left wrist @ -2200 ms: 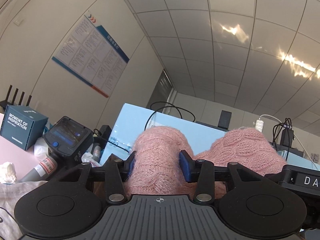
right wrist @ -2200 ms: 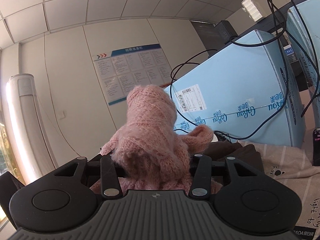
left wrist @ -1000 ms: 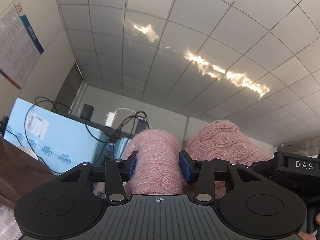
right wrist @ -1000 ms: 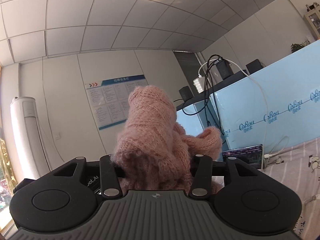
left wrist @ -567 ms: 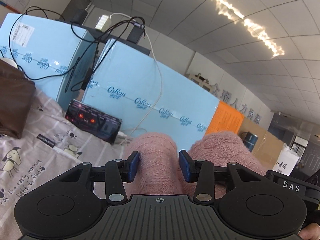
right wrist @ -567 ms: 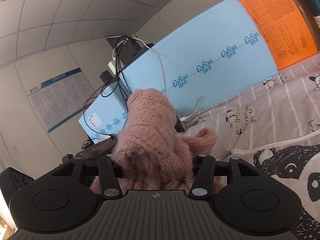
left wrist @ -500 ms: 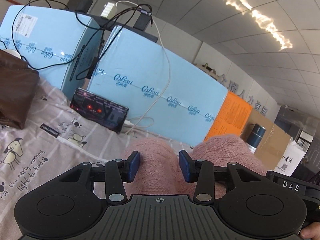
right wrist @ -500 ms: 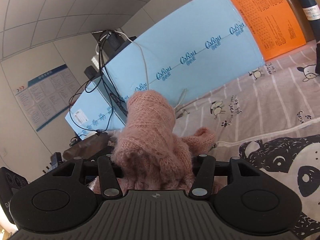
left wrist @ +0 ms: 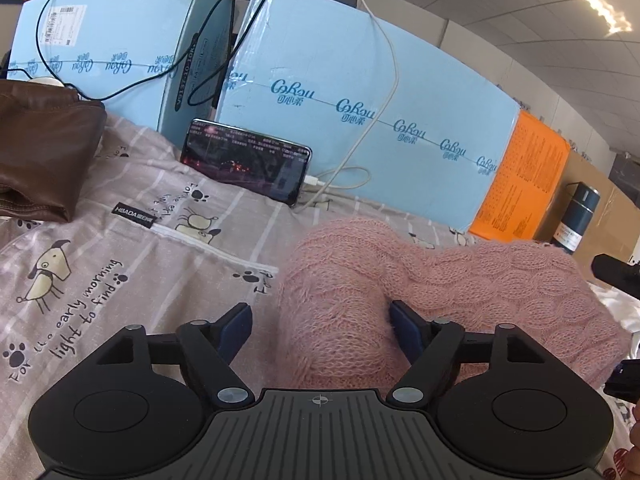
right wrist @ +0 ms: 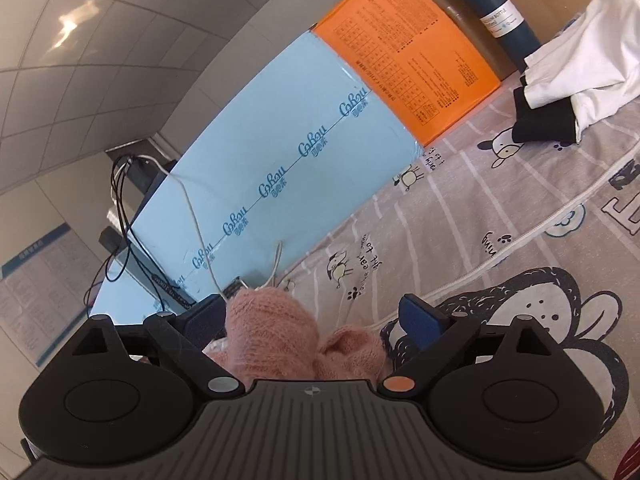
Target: Fold clothes
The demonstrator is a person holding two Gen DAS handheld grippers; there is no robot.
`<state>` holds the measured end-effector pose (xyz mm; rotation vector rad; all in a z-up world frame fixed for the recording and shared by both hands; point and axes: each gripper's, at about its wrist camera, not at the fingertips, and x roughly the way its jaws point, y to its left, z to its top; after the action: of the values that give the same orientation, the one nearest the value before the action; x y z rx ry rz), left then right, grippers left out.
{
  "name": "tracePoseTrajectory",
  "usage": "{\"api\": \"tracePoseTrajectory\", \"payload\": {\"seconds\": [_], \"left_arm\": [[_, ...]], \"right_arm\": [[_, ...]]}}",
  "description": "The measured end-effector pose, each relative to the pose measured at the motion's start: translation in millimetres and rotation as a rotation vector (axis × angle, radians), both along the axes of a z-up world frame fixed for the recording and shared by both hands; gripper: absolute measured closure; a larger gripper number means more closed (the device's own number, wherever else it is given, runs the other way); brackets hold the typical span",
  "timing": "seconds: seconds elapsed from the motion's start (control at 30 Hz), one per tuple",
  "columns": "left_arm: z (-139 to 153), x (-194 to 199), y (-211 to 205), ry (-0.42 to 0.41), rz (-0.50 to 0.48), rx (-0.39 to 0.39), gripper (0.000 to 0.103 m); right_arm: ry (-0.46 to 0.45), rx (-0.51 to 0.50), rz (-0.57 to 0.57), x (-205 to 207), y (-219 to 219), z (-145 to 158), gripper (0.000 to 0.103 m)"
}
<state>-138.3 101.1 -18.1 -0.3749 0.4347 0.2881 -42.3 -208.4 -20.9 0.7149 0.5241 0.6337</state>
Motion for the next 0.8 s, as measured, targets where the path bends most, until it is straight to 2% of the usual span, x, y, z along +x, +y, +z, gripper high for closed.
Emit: {"api": "tracePoseTrajectory", "payload": {"seconds": [0.1, 0.2, 0.27, 0.33, 0.4, 0.47, 0.5, 0.57, 0.63, 0.67, 0.7, 0.73, 0.77, 0.8], "left_arm": [[5.3, -7.2, -3.3, -0.025, 0.042, 0.035, 0.014], [19.9, -20.7, -23.8, -0.129, 0.058, 0.14, 0.011], [29.1, -27.0, -42.4, -0.214, -0.019, 0.181, 0.006], [35.3, -25.5, -67.1, -0.26, -0.157, 0.222, 0.003], [37.5, -18.5, -90.4, -0.245, -0.296, 0.267, 0.002], [32.8, -4.3, -112.1, -0.193, -0.427, 0.29, 0.002], [30.1, 2.6, -118.3, -0.165, -0.462, 0.292, 0.002], [25.3, 15.5, -122.2, -0.125, -0.492, 0.266, 0.002], [19.5, 28.9, -113.0, -0.072, -0.436, 0.212, 0.004], [16.8, 31.8, -105.1, -0.065, -0.421, 0.17, 0.007], [14.8, 33.7, -95.9, -0.061, -0.412, 0.116, 0.017], [13.5, 34.0, -87.2, -0.063, -0.402, 0.072, 0.031], [13.0, 33.0, -79.0, -0.073, -0.388, 0.039, 0.041], [12.6, 31.8, -71.0, -0.085, -0.375, 0.007, 0.058]], "right_arm": [[0.051, 0.037, -0.023, 5.6, -8.9, -3.7, 0.008], [0.077, 0.048, 0.004, 8.2, -8.8, -5.3, 0.008], [0.084, 0.054, 0.015, 8.0, -8.0, -5.0, 0.008], [0.086, 0.061, 0.015, 7.8, -8.6, -5.5, 0.008], [0.089, 0.07, 0.016, 8.1, -9.3, -6.0, 0.008], [0.094, 0.08, 0.021, 8.9, -10.4, -6.4, 0.008], [0.095, 0.085, 0.02, 9.2, -11.1, -6.7, 0.008], [0.102, 0.083, 0.014, 10.2, -12.3, -7.5, 0.007], [0.111, 0.077, 0.009, 11.3, -12.7, -8.3, 0.007], [0.116, 0.072, 0.018, 12.3, -11.5, -8.8, 0.007], [0.12, 0.067, 0.026, 13.2, -10.3, -9.3, 0.007], [0.125, 0.063, 0.035, 14.2, -9.1, -9.7, 0.007], [0.13, 0.058, 0.044, 15.1, -7.9, -10.2, 0.007], [0.134, 0.053, 0.053, 16.1, -6.7, -10.7, 0.007]]}}
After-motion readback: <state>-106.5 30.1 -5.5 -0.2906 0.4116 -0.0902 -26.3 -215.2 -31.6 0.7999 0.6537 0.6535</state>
